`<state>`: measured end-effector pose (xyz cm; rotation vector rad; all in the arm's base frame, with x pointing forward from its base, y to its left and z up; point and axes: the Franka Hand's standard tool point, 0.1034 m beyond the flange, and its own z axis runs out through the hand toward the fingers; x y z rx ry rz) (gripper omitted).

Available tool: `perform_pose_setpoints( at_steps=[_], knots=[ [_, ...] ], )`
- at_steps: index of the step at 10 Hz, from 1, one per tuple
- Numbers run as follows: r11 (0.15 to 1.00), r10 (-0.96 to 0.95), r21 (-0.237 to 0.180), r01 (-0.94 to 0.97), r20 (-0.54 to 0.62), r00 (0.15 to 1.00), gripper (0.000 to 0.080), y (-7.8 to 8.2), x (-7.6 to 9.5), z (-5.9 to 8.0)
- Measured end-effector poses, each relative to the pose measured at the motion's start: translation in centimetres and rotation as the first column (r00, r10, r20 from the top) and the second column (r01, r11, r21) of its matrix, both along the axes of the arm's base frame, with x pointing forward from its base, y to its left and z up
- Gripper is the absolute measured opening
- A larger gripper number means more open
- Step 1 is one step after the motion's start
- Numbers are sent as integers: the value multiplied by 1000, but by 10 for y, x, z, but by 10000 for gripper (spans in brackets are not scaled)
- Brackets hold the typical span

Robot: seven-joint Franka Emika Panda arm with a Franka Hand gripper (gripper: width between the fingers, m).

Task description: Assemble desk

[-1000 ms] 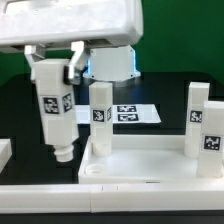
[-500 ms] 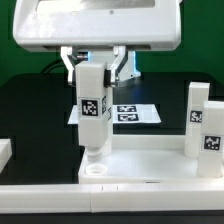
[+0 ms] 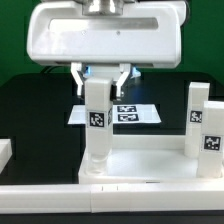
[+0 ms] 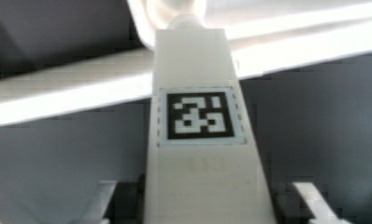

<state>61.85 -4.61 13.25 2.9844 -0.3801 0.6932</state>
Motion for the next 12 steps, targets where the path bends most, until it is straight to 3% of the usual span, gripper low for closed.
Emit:
perform_pose_setpoints(
  at_steps=[5,12],
  knots=[
    [1000,-2,-8,2,-4,1000,284,-4,-4,-5],
    [1000,6,-31,-5,36,999,284,-3,5,-6]
  ],
)
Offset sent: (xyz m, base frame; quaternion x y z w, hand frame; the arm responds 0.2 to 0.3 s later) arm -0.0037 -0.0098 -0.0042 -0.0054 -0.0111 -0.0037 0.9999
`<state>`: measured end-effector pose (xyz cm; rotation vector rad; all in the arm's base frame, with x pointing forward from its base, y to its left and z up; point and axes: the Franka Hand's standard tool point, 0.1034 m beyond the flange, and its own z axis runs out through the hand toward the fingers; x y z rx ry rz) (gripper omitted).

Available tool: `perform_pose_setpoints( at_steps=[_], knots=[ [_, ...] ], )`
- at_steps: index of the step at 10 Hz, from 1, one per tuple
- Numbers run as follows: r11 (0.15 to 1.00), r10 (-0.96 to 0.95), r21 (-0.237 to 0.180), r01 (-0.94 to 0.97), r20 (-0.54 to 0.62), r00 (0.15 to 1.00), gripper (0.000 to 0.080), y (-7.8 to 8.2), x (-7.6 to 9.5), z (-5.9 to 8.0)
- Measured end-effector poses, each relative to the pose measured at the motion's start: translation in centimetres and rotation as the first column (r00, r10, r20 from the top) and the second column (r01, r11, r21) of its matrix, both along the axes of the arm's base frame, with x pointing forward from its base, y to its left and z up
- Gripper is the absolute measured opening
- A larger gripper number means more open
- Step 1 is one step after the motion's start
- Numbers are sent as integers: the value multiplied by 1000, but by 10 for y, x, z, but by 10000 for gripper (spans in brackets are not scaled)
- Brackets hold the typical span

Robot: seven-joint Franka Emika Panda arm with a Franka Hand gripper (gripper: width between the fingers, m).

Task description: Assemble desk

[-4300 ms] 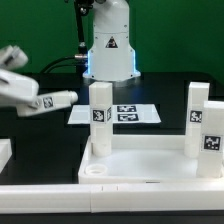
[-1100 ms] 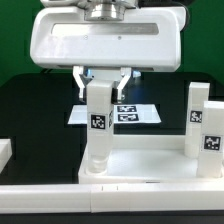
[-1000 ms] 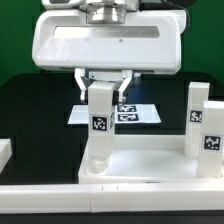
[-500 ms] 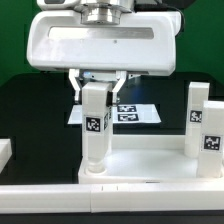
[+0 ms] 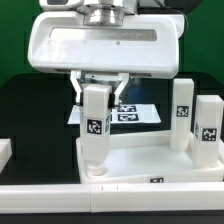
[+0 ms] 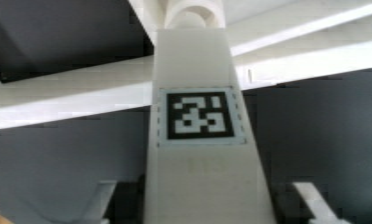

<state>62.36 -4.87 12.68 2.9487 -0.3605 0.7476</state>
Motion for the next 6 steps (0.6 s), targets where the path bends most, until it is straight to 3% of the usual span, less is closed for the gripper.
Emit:
perform_pose_setpoints(
  at_steps=[6],
  knots=[
    [1000,8,-15,-8,-9,1000,284,3,-2,-14]
  ],
)
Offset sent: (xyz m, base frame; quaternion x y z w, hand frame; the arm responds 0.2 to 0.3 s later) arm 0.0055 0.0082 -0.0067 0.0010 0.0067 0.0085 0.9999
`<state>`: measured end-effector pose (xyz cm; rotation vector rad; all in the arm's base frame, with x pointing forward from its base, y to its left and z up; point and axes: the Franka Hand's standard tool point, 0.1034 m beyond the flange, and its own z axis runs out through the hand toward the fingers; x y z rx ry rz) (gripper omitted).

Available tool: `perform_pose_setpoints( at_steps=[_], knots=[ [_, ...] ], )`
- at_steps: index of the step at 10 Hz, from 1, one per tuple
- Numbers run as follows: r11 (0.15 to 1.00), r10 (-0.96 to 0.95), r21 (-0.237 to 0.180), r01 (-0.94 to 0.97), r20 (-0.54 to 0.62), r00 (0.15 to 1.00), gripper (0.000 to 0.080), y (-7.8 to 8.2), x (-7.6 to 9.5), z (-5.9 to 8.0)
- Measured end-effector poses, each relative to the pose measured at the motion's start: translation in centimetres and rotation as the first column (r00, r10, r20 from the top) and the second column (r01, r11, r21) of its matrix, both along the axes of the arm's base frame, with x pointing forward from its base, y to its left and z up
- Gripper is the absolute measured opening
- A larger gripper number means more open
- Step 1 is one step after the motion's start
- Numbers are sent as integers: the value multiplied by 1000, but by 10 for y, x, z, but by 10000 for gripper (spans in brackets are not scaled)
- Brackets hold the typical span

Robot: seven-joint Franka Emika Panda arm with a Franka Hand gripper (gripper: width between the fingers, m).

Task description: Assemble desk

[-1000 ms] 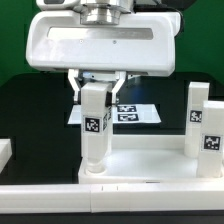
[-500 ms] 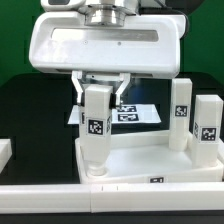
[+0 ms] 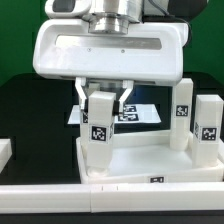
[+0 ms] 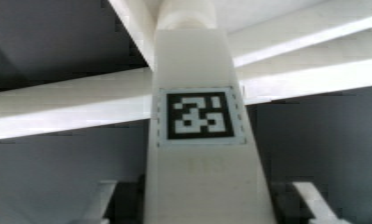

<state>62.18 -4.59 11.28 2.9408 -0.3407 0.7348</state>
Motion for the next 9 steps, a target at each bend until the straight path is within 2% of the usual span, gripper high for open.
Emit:
perform_pose_setpoints(
  at_steps=[3,4,5,6,7,8,9],
  knots=[
    [1000,2,-3,-2,3,1000,284,-1,0,0],
    [1000,2,-3,-2,3,1000,336,-1,0,0],
    [1000,2,-3,-2,2,1000,528,-1,0,0],
    [1000,1,-1,-1,-4,1000,528,-1,-1,-1],
    [1000,-3,20,4,-44,999,611,-1,-1,-2],
    [998,-17,64,22,-84,996,642,-6,3,13],
    [993,-32,111,50,-163,986,647,-4,1,14]
  ],
)
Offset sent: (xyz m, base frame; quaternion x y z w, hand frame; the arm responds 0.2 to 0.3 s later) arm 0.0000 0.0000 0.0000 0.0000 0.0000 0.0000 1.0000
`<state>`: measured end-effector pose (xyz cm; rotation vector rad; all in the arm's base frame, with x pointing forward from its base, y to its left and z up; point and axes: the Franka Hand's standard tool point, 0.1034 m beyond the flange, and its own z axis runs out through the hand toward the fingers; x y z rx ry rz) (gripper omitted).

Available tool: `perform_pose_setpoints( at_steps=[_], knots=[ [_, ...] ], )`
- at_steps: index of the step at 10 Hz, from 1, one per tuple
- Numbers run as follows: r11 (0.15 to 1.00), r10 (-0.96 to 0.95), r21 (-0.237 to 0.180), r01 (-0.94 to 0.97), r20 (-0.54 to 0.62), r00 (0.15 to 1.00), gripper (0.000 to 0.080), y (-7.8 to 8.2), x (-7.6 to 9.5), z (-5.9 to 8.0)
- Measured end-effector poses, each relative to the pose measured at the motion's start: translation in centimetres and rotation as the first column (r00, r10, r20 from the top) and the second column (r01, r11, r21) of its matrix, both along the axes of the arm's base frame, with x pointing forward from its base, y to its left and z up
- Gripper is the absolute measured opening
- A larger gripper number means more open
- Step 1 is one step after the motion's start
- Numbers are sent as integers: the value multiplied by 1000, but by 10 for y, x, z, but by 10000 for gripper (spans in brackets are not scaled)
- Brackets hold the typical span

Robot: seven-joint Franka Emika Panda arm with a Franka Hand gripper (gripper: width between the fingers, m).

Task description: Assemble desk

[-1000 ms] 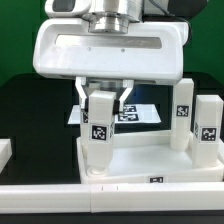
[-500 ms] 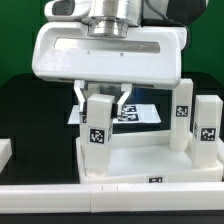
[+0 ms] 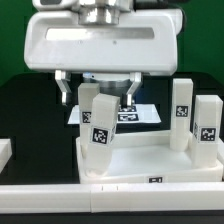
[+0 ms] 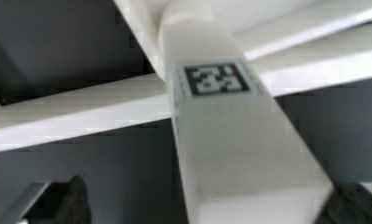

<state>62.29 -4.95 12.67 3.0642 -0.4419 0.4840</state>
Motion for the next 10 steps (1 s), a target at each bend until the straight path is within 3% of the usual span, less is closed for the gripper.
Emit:
perform_pose_setpoints(
  at_steps=[1,3,6,7,8,9,10],
  knots=[
    [999,-8,53,14,-109,994,647,4,0,-1],
    [993,-16,111,46,-249,968,649,8,1,-2],
    [991,-26,122,63,-290,957,649,11,4,-5],
    [991,-26,122,64,-291,956,559,11,4,-5],
    [990,-27,122,65,-291,956,364,11,4,-5],
    [979,-120,122,162,-297,947,364,11,4,-5],
    [963,-194,122,240,-303,933,295,10,4,-6]
  ],
)
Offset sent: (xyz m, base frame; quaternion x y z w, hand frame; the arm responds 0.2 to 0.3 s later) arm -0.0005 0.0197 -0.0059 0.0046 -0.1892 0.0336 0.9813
